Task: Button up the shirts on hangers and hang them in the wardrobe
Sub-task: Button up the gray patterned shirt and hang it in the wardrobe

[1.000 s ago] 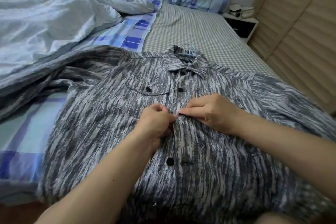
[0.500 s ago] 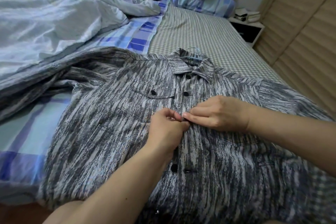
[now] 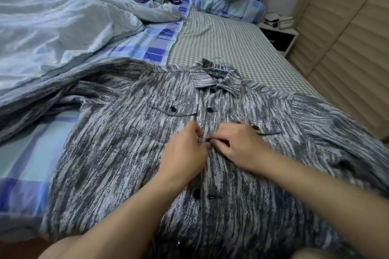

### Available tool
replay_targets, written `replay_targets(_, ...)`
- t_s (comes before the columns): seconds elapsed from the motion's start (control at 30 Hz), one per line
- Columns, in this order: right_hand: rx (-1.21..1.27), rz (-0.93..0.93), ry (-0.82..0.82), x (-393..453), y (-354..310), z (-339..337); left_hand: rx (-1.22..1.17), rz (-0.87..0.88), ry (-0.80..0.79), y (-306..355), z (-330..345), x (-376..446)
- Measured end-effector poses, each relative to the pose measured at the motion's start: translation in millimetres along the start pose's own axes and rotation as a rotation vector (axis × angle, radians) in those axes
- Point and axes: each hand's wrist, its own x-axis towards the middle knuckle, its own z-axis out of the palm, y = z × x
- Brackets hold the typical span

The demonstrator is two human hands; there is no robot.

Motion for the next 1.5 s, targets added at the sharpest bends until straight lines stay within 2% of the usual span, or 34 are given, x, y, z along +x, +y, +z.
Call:
replay_targets(0.1, 0.102, 0.186, 0.057, -50, -16, -1, 0.102, 0.044, 0.046, -6, 5, 7)
replay_targets(0.2, 0.028, 0.363, 0.216, -113, 2, -11, 0.204, 0.103, 0.085, -6, 14, 4)
replay_targets(0.3, -0.037, 0.700, 0.405, -173, 43, -27, 0.297, 0.277, 0.160, 2, 17, -11)
replay_targets(0.4, -0.183, 0.960, 0.561, -235, 72, -30, 0.445, 0.436, 0.142, 7, 24, -26)
replay_targets(0.47, -0.164, 1.160, 0.578, -268, 83, -30, 0.505, 0.416, 0.107, 5, 32, -34)
replay_targets(0.57, 0.040, 1.506, 0.479, -301, 105, -33, 0.487, 0.363, 0.054, 1, 37, -39)
replay_targets(0.6, 0.133, 1.561, 0.444, -308, 113, -34, 0.462, 0.362, 0.048, 0, 37, -40)
replay_targets(0.67, 0.331, 1.556, 0.385, -315, 123, -36, 0.419, 0.346, 0.035, -3, 38, -41)
replay_targets(0.7, 0.339, 1.542, 0.360, -318, 127, -36, 0.411, 0.333, 0.025, -5, 38, -41)
replay_targets(0.77, 0.182, 1.591, 0.397, -324, 133, -39, 0.412, 0.323, -0.005, -4, 38, -42)
replay_targets(0.83, -0.010, 1.625, 0.603, -323, 129, -52, 0.392, 0.283, -0.067, -2, 36, -38)
replay_targets(0.9, -0.114, 1.533, 0.838, -309, 122, -78, 0.290, 0.218, -0.176, -1, 27, -27)
replay_targets(0.97, -0.249, 1.376, 0.994, -281, 113, -117, -0.023, 0.116, -0.333, 0, 6, -17)
replay_targets(1.03, -0.451, 1.092, 1.113, -243, 102, -156, -0.407, -0.021, -0.384, -3, -18, -13)
replay_targets(1.1, -0.658, 0.730, 1.137, -195, 89, -187, -0.737, -0.163, -0.383, -11, -38, -12)
replay_targets(1.17, -0.798, 0.396, 0.999, -139, 62, -193, -0.957, -0.239, -0.373, -23, -52, -10)
replay_targets(1.23, -0.864, 0.029, 0.732, -86, 26, -160, -1.044, -0.258, -0.332, -33, -67, -10)
replay_targets(1.3, -0.811, -0.280, 0.380, -56, -16, -96, -1.111, -0.274, -0.218, -42, -85, -10)
replay_targets(1.37, -0.659, -0.491, 0.030, -56, -53, -33, -1.157, -0.321, -0.089, -55, -103, -8)
replay_targets(1.4, -0.583, -0.566, -0.088, -62, -64, -9, -1.156, -0.361, -0.037, -64, -110, -7)
replay_targets(1.43, -0.530, -0.609, -0.154, -68, -68, 7, -1.146, -0.406, -0.013, -71, -116, -8)
replay_targets(1.47, -0.490, -0.625, -0.152, -73, -68, 16, -1.137, -0.445, -0.011, -80, -120, -8)
replay_targets(1.5, -0.451, -0.613, -0.080, -76, -64, 18, -1.152, -0.464, -0.020, -86, -123, -9)
